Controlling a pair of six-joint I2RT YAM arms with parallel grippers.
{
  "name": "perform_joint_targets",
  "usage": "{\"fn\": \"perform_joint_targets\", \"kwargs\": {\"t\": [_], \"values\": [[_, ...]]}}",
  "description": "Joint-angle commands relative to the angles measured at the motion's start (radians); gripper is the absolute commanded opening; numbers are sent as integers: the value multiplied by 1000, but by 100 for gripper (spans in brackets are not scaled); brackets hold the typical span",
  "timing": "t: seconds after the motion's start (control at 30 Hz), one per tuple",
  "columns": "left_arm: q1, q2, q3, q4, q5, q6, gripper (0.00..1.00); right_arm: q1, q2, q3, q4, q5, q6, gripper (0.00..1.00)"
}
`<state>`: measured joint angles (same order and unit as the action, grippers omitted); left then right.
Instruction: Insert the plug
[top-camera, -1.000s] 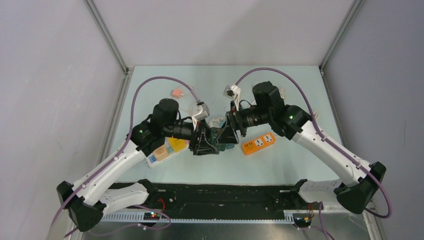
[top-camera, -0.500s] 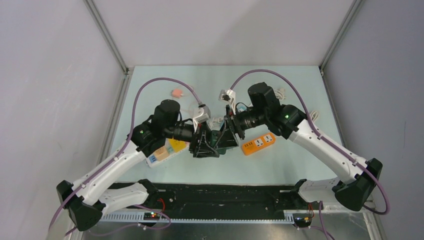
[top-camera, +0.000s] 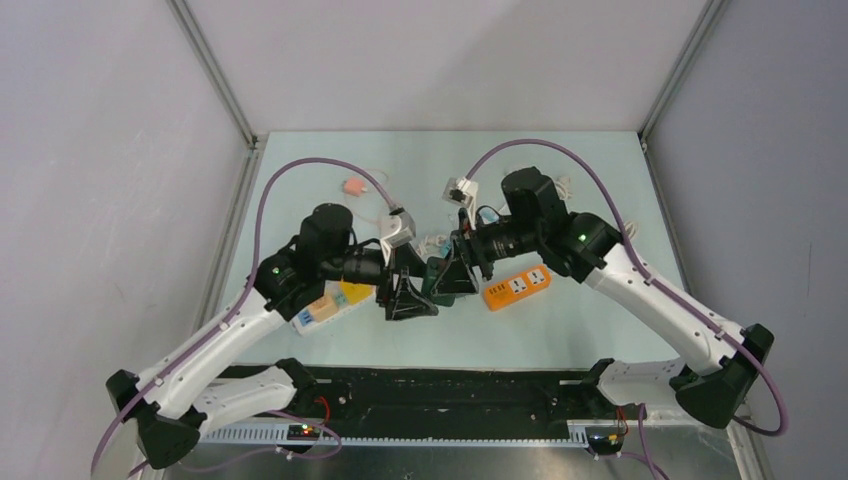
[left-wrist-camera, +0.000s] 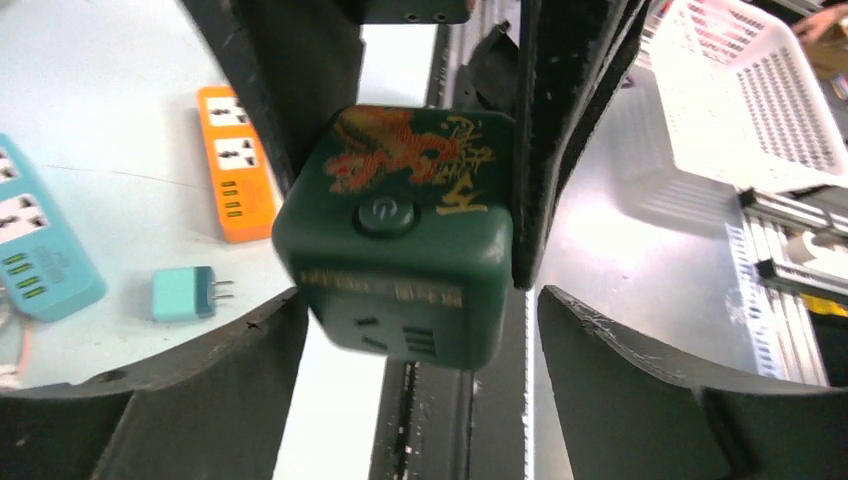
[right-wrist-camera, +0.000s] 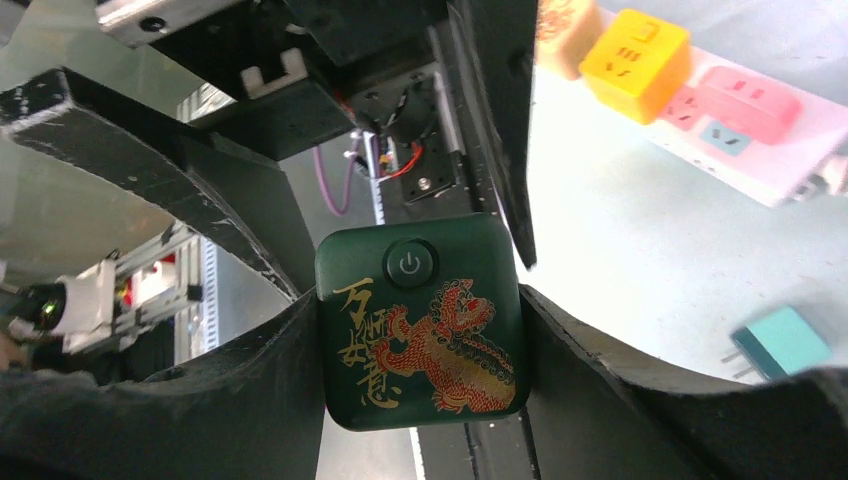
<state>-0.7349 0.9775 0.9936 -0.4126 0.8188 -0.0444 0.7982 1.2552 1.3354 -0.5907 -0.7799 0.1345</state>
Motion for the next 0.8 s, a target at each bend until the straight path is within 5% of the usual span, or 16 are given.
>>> {"fn": "perform_joint_targets", "kwargs": {"t": [0.0, 0.17, 0.33, 0.57, 0.77], "values": [[-2, -49, 20, 42, -145, -25, 97, -5, -80, 31, -12, 145, 41, 0], [-2, -87, 20, 42, -308, -68, 100, -8, -146, 0, -20, 279, 49, 0], [6, -160, 2, 41, -560, -115, 100, -10, -218, -136, 34, 588, 72, 0], [15, -191, -11, 40, -636, -164, 100, -33, -303, -413, 202, 1137, 172, 0], [21, -180, -26, 42, -626, -195, 100, -65, -315, -646, 419, 1190, 151, 0]]}}
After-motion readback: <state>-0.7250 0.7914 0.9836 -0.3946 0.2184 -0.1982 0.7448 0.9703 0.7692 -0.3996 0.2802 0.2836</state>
